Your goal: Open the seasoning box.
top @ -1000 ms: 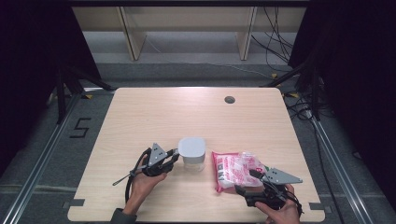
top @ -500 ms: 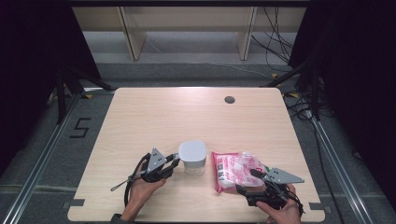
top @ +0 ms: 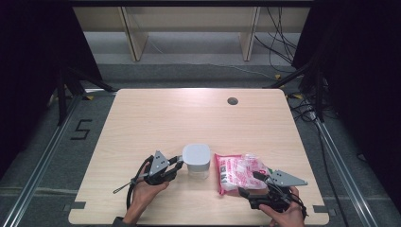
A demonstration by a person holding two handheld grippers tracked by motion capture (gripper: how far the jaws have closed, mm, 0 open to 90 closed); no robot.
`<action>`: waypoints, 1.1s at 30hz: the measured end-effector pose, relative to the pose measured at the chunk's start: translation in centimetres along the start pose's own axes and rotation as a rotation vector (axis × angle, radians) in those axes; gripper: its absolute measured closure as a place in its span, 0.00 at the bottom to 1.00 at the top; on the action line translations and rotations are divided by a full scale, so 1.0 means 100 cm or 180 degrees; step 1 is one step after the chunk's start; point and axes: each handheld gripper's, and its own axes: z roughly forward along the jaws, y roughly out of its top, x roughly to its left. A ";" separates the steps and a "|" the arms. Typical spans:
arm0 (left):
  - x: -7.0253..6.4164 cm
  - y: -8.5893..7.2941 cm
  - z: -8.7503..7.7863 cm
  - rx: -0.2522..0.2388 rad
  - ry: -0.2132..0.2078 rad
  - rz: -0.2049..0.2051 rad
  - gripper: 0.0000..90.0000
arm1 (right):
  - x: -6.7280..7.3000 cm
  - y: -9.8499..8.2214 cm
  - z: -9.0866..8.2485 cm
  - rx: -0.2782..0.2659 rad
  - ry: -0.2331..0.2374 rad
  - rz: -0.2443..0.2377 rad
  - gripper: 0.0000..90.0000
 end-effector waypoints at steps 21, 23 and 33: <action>0.009 0.021 -0.025 -0.0044 -0.0226 -0.0221 0.44 | 0.001 -0.001 0.003 0.0014 -0.0104 -0.0052 0.18; 0.009 0.024 -0.029 -0.0093 -0.0212 -0.0218 0.46 | 0.004 -0.002 0.004 0.0028 -0.0048 0.0063 0.18; -0.001 0.041 -0.044 -0.0524 -0.0095 0.0028 0.93 | 0.005 -0.001 0.006 0.0017 -0.0042 -0.0140 0.18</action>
